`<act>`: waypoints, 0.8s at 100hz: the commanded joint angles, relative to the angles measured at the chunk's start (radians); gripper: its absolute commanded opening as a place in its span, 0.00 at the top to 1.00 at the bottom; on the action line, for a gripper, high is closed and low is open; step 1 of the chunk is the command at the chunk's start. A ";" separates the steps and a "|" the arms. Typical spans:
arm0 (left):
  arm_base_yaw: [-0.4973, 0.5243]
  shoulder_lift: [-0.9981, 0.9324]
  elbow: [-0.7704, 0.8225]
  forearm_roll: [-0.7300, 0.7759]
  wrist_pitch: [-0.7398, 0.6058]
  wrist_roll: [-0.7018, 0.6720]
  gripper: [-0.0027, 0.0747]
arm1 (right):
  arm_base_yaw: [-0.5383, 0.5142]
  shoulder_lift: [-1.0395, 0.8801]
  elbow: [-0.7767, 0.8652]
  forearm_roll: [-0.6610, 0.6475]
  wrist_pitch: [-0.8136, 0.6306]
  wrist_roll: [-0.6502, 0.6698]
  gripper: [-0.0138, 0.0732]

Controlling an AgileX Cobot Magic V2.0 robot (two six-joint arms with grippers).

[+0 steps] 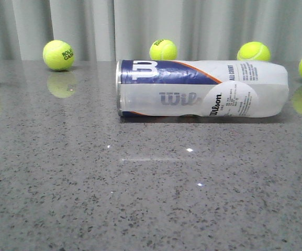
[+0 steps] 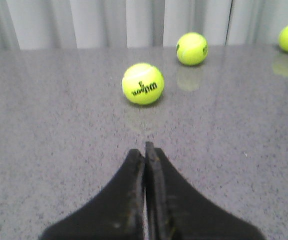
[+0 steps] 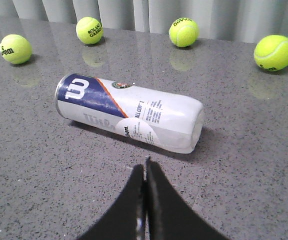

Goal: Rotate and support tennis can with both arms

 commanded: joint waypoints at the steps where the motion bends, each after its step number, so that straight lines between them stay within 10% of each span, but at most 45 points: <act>1: -0.008 0.100 -0.099 0.000 0.050 -0.011 0.99 | -0.004 0.008 -0.024 0.010 -0.072 -0.001 0.91; 29: -0.008 0.345 -0.234 -0.013 0.219 -0.011 0.96 | -0.004 0.008 -0.024 0.010 -0.072 -0.001 0.91; 58: -0.008 0.533 -0.312 -0.137 0.247 -0.011 0.37 | -0.004 0.008 -0.024 0.010 -0.072 -0.001 0.91; 80: -0.008 0.671 -0.355 -0.596 0.257 0.116 0.34 | -0.004 0.008 -0.024 0.010 -0.072 -0.001 0.91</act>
